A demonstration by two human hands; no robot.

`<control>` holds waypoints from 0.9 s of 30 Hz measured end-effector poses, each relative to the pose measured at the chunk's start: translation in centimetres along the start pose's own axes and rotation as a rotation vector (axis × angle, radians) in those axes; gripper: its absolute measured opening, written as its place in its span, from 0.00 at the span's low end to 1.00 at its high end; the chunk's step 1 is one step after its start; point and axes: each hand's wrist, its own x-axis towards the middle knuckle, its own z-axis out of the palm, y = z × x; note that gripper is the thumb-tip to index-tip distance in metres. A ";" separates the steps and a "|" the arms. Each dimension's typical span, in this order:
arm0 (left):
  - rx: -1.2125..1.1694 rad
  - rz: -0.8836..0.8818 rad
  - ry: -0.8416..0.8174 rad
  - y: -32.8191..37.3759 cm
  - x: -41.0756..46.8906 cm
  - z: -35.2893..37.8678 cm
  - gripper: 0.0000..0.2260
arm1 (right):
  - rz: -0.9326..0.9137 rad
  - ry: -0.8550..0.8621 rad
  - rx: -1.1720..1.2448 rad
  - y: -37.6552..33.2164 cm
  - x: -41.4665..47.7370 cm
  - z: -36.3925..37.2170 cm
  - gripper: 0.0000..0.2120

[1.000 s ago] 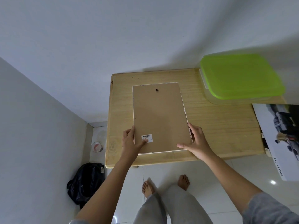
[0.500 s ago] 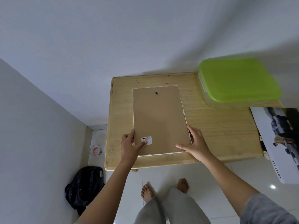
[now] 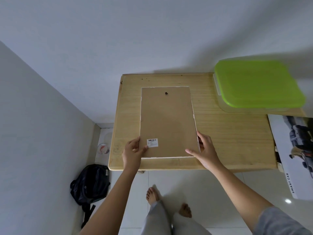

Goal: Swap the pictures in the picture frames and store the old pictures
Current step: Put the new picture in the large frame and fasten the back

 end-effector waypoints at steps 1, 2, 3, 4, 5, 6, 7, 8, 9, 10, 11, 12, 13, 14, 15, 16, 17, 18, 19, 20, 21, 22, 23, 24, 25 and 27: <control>-0.004 -0.011 0.021 0.1 -0.1 0.1 0.21 | -0.002 -0.002 -0.005 0.1 0.1 0.0 0.40; -0.001 -0.019 0.038 0.1 -0.2 0.2 0.21 | -0.002 -0.006 -0.008 0.2 0.1 0.1 0.40; 0.003 -0.022 0.052 0.1 -0.3 0.3 0.21 | -0.001 -0.009 -0.003 0.3 0.1 0.1 0.40; 0.006 -0.026 0.064 0.1 -0.3 0.4 0.20 | 0.004 -0.006 0.004 0.3 0.1 0.2 0.40; 0.004 -0.031 0.077 0.2 -0.4 0.6 0.20 | 0.007 0.001 0.011 0.3 0.1 0.2 0.40; -0.001 -0.038 0.093 0.2 -0.5 0.7 0.20 | 0.010 0.004 0.012 0.2 0.1 0.2 0.40; -0.008 -0.044 0.109 0.2 -0.6 0.8 0.20 | 0.007 0.003 0.011 0.2 0.1 0.2 0.40; -0.011 -0.053 0.121 0.3 -0.7 0.9 0.19 | 0.004 0.004 0.007 0.2 0.2 0.2 0.41; -0.011 -0.060 0.131 0.3 -0.8 1.0 0.19 | 0.004 0.003 0.006 0.2 0.3 0.2 0.41; -0.008 -0.063 0.143 0.4 -1.0 1.1 0.18 | 0.006 0.002 0.000 0.1 0.3 0.2 0.41; 0.004 -0.063 0.154 0.4 -1.2 1.1 0.17 | 0.006 0.002 -0.006 0.0 0.3 0.2 0.41; 0.024 -0.063 0.162 0.4 -1.3 1.1 0.17 | 0.004 -0.002 -0.015 -0.2 0.2 0.1 0.41; 0.045 -0.069 0.159 0.5 -1.4 1.0 0.16 | -0.003 -0.012 -0.024 -0.3 0.2 -0.1 0.41; 0.060 -0.082 0.144 0.5 -1.2 0.9 0.15 | -0.010 -0.027 -0.036 -0.5 0.2 -0.3 0.41; 0.063 -0.102 0.124 0.5 -1.1 0.6 0.14 | -0.021 -0.047 -0.047 -0.5 0.2 -0.5 0.40; 0.053 -0.126 0.100 0.3 -1.0 0.3 0.14 | -0.029 -0.065 -0.052 -0.6 0.2 -0.8 0.39; 0.034 -0.152 0.077 0.2 -0.9 0.0 0.13 | -0.031 -0.076 -0.046 -0.6 0.2 -1.1 0.38; 0.007 -0.171 0.053 0.0 -0.9 -0.3 0.13 | -0.027 -0.079 -0.033 -0.6 0.2 -1.3 0.36; -0.030 -0.187 0.027 -0.2 -1.1 -0.6 0.13 | -0.016 -0.075 -0.011 -0.6 0.3 -1.4 0.35; -0.073 -0.201 0.001 -0.3 -1.3 -0.8 0.13 | -0.007 -0.069 0.008 -0.6 0.2 -1.5 0.33; -0.116 -0.215 -0.018 -0.4 -1.5 -1.0 0.13 | -0.004 -0.064 0.022 -0.6 0.2 -1.6 0.32; -0.152 -0.228 -0.030 -0.4 -1.6 -1.2 0.13 | -0.005 -0.062 0.021 -0.6 0.2 -1.7 0.31; -0.177 -0.236 -0.034 -0.5 -1.7 -1.3 0.13 | -0.010 -0.063 0.015 -0.6 0.3 -1.9 0.30; -0.192 -0.241 -0.034 -0.4 -1.7 -1.4 0.13 | -0.015 -0.064 0.002 -0.6 0.4 -2.0 0.29; -0.203 -0.246 -0.030 -0.4 -1.7 -1.4 0.13 | -0.016 -0.069 -0.010 -0.6 0.5 -2.2 0.28; -0.207 -0.254 -0.016 -0.5 -1.7 -1.4 0.12 | -0.015 -0.074 -0.015 -0.5 0.6 -2.3 0.28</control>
